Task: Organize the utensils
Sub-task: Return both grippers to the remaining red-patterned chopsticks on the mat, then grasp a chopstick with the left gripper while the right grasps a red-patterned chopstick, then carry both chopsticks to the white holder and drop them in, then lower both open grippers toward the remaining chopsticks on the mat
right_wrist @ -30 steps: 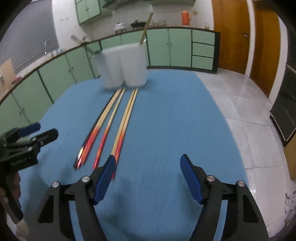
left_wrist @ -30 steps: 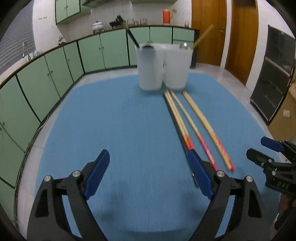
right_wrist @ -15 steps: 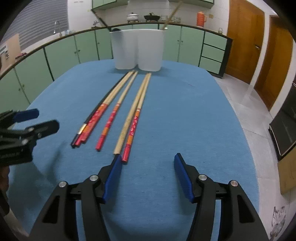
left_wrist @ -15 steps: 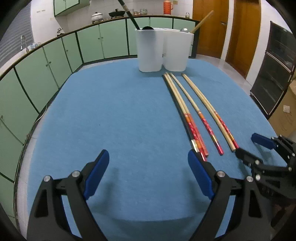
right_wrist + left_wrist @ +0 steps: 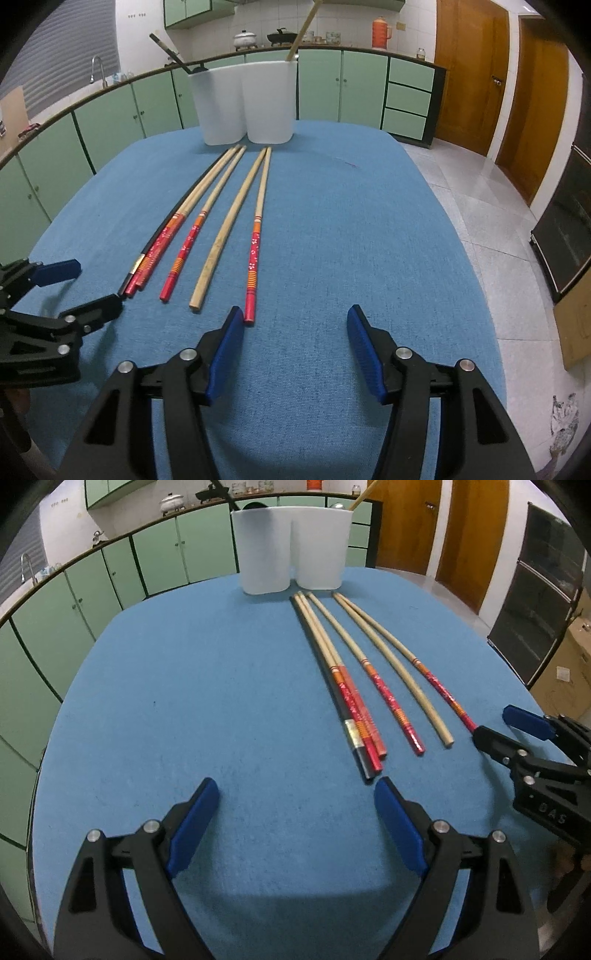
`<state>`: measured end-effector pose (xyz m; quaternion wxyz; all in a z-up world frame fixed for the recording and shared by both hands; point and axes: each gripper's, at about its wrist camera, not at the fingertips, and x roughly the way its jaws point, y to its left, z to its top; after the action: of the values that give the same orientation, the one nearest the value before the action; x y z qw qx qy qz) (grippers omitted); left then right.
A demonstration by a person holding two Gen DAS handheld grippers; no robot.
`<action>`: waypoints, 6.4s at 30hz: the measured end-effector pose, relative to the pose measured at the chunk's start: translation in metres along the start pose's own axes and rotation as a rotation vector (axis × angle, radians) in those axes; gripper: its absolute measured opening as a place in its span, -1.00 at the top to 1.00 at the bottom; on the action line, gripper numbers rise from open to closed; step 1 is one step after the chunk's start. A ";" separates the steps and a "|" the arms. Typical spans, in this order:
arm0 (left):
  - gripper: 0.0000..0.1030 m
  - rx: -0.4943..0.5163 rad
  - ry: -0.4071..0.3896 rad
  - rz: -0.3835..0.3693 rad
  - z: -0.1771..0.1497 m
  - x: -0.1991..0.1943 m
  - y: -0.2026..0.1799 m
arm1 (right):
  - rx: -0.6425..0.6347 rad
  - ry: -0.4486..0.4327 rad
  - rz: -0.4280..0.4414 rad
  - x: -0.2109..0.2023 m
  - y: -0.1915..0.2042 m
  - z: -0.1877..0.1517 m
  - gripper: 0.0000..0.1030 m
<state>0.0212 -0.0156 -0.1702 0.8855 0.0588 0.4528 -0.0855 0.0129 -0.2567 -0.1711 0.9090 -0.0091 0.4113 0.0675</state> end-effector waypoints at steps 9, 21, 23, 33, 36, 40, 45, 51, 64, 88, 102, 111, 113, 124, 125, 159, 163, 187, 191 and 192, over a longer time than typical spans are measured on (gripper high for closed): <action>-0.70 -0.036 0.001 0.032 0.008 0.008 0.003 | 0.008 -0.003 0.006 0.000 0.000 -0.001 -0.12; -0.56 -0.078 -0.014 0.042 0.008 0.004 0.008 | 0.022 -0.026 0.044 -0.005 0.004 -0.004 0.03; -0.47 -0.081 -0.015 0.040 0.008 0.006 0.005 | 0.015 -0.028 0.051 -0.005 0.006 -0.004 0.13; -0.22 -0.088 -0.048 0.018 0.010 0.008 -0.001 | -0.015 -0.015 0.065 0.000 0.014 0.000 0.48; -0.11 -0.086 -0.050 0.010 0.011 0.009 -0.003 | -0.018 -0.010 0.069 0.002 0.016 0.001 0.65; 0.53 -0.073 -0.054 -0.034 0.012 0.008 -0.007 | -0.025 -0.004 0.081 0.003 0.019 0.002 0.89; 0.86 -0.063 -0.047 -0.073 0.013 0.006 -0.010 | -0.014 -0.010 0.095 -0.001 0.014 0.006 0.89; 0.87 -0.049 -0.120 -0.054 0.025 -0.025 -0.003 | -0.043 -0.070 0.082 -0.029 0.007 0.024 0.89; 0.87 -0.039 -0.359 -0.057 0.096 -0.108 0.011 | -0.038 -0.249 0.121 -0.105 -0.017 0.109 0.89; 0.87 -0.047 -0.509 -0.158 0.194 -0.156 0.027 | -0.069 -0.382 0.265 -0.147 -0.027 0.242 0.89; 0.87 -0.054 -0.770 -0.052 0.277 -0.186 0.019 | -0.094 -0.504 0.210 -0.136 -0.007 0.324 0.90; 0.86 -0.070 -0.690 0.001 0.304 -0.102 0.019 | -0.044 -0.405 0.209 -0.056 -0.008 0.328 0.90; 0.86 -0.075 -0.630 -0.007 0.303 -0.083 0.022 | -0.043 -0.371 0.216 -0.040 -0.009 0.320 0.89; -0.01 -0.092 -0.546 -0.023 0.265 -0.067 0.044 | -0.063 -0.383 0.196 -0.041 -0.015 0.286 0.16; -0.08 -0.090 -0.547 -0.017 0.260 -0.070 0.045 | -0.069 -0.394 0.188 -0.046 -0.015 0.280 0.07; -0.69 -0.097 -0.074 0.010 0.013 -0.011 0.036 | 0.040 -0.055 0.097 -0.004 0.028 0.001 -0.20; -0.69 -0.102 -0.055 0.014 0.006 -0.008 0.038 | 0.020 -0.024 0.112 0.004 0.035 0.001 0.09; -0.69 -0.016 -0.028 -0.027 0.003 -0.001 -0.002 | 0.057 0.004 0.097 0.008 0.024 0.004 0.87; -0.69 -0.019 -0.023 -0.014 0.006 0.004 -0.002 | 0.064 0.003 0.107 0.008 0.022 0.004 0.87; -0.69 -0.021 -0.022 -0.012 0.007 0.005 -0.002 | 0.065 0.003 0.108 0.008 0.022 0.004 0.87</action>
<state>0.0294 -0.0193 -0.1697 0.8905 0.0460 0.4442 -0.0869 0.0183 -0.2338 -0.1739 0.9032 0.0423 0.4145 0.1032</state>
